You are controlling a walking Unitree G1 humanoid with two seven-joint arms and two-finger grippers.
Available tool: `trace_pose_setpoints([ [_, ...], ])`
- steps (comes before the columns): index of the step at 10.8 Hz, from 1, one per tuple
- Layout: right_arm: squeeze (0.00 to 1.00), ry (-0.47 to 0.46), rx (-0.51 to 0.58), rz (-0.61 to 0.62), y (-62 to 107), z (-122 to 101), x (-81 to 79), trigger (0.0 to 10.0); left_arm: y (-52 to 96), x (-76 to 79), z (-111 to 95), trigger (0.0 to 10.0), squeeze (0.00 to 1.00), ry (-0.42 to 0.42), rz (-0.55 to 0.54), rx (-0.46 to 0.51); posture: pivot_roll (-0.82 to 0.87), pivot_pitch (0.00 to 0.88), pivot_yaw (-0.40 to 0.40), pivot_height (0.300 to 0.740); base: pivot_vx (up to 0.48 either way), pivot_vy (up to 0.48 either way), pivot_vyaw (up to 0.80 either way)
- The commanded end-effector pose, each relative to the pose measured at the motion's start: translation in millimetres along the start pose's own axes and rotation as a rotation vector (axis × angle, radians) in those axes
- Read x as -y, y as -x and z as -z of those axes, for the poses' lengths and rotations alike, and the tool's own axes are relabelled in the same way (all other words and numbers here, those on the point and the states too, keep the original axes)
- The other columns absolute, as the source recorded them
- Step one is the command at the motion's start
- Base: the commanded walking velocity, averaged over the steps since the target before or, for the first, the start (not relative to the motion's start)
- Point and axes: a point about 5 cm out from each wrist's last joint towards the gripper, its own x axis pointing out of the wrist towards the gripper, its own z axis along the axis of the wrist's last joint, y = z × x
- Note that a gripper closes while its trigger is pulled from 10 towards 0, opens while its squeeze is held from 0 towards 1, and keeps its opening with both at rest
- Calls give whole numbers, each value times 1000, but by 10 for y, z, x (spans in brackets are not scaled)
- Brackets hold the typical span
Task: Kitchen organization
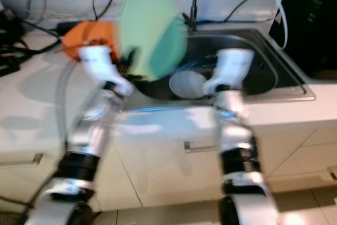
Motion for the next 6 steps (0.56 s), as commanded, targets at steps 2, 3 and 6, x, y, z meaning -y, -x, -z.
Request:
trace_pose_setpoints([
  [2, 0, 7, 7, 32, -6, -30, 111, 10000, -43, 146, -99, 10000, 0, 2, 48, 51, 87, 0, 35, 740, 319, 0, 0],
  [3, 0, 9, 7, 32, -6, -32, 114, 10000, -44, 149, -101, 10000, 0, 2, 49, 52, 88, 0, 32, 740, 322, 0, 0],
  [6, 0, 9, 5, 28, -5, -29, 99, 10000, -44, 148, -107, 10000, 0, 3, 49, 54, 88, 0, 32, 740, 320, 0, 0],
])
